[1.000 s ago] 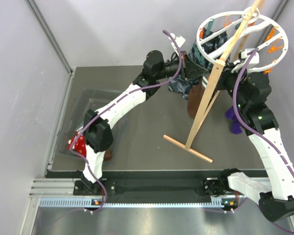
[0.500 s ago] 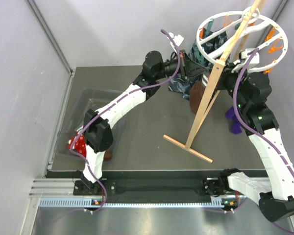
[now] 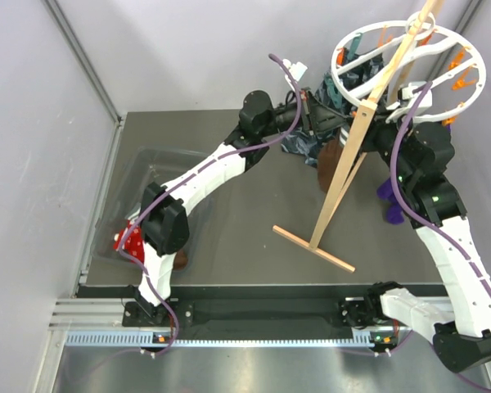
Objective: Clip the socks to the hanger
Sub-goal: Clamp the sock onto the hanger.
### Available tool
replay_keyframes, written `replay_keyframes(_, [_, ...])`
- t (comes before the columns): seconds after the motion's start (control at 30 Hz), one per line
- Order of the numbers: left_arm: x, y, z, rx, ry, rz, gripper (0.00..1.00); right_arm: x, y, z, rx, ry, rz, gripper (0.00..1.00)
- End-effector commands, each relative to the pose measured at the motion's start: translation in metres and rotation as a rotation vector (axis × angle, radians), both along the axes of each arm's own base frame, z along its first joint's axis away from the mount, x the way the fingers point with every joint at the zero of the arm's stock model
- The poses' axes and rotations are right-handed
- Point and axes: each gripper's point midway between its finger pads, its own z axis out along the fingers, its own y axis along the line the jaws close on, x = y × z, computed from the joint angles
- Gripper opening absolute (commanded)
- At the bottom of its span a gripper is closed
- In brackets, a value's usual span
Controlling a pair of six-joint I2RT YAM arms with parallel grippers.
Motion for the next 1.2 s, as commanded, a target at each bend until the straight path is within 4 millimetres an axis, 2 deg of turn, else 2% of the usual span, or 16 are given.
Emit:
replay_keyframes(0.0, [-0.029,0.011,0.045,-0.107,-0.085,-0.029,0.00,-0.007,0.009,0.012,-0.007,-0.021,0.048,0.34])
replay_keyframes(0.03, [-0.030,0.011,0.045,-0.106,-0.083,-0.029,0.00,-0.008,0.009,0.014,-0.008,-0.025,0.048,0.35])
replay_keyframes(0.07, [-0.030,0.011,0.045,-0.105,-0.080,-0.028,0.00,-0.009,0.009,0.017,-0.007,-0.028,0.048,0.44])
replay_keyframes(0.17, [-0.028,0.010,0.042,-0.093,-0.069,-0.026,0.00,-0.011,0.006,0.020,0.007,-0.028,0.031,0.59])
replay_keyframes(0.23, [-0.027,0.010,0.039,-0.080,-0.058,-0.016,0.03,-0.014,0.003,0.023,0.015,-0.022,0.021,0.65])
replay_keyframes(0.37, [-0.021,0.014,0.029,-0.049,-0.035,0.041,0.33,-0.022,-0.005,0.024,0.035,0.003,-0.015,0.77])
replay_keyframes(0.6, [-0.013,0.031,0.016,0.018,-0.019,0.178,0.68,-0.043,-0.020,0.016,0.050,0.040,-0.066,0.82])
replay_keyframes(0.63, [-0.009,0.033,0.005,0.051,0.007,0.204,0.69,-0.045,-0.022,0.016,0.047,0.039,-0.074,0.82])
replay_keyframes(0.7, [-0.012,0.042,0.010,0.062,-0.024,0.240,0.70,-0.052,-0.024,0.013,0.037,0.050,-0.074,0.82])
replay_keyframes(0.77, [-0.008,0.050,-0.006,0.114,-0.005,0.289,0.70,-0.055,-0.029,0.006,0.021,0.067,-0.089,0.82])
replay_keyframes(0.8, [-0.012,0.058,-0.001,0.123,-0.041,0.313,0.70,-0.058,-0.032,0.005,0.012,0.065,-0.098,0.82])
replay_keyframes(0.87, [-0.009,0.066,-0.015,0.189,-0.041,0.357,0.70,-0.061,-0.039,-0.005,-0.009,0.088,-0.133,0.82])
replay_keyframes(1.03, [-0.009,0.091,-0.010,0.265,-0.166,0.440,0.70,-0.068,-0.047,-0.040,-0.038,0.154,-0.163,0.80])
replay_keyframes(1.07, [-0.010,0.094,-0.008,0.265,-0.188,0.446,0.70,-0.067,-0.046,-0.056,-0.044,0.185,-0.161,0.79])
replay_keyframes(1.1, [-0.008,0.098,0.000,0.254,-0.239,0.471,0.71,-0.071,-0.045,-0.059,-0.032,0.183,-0.154,0.79])
replay_keyframes(1.17, [0.002,0.102,-0.005,0.261,-0.288,0.529,0.72,-0.075,-0.042,-0.070,-0.020,0.200,-0.132,0.76])
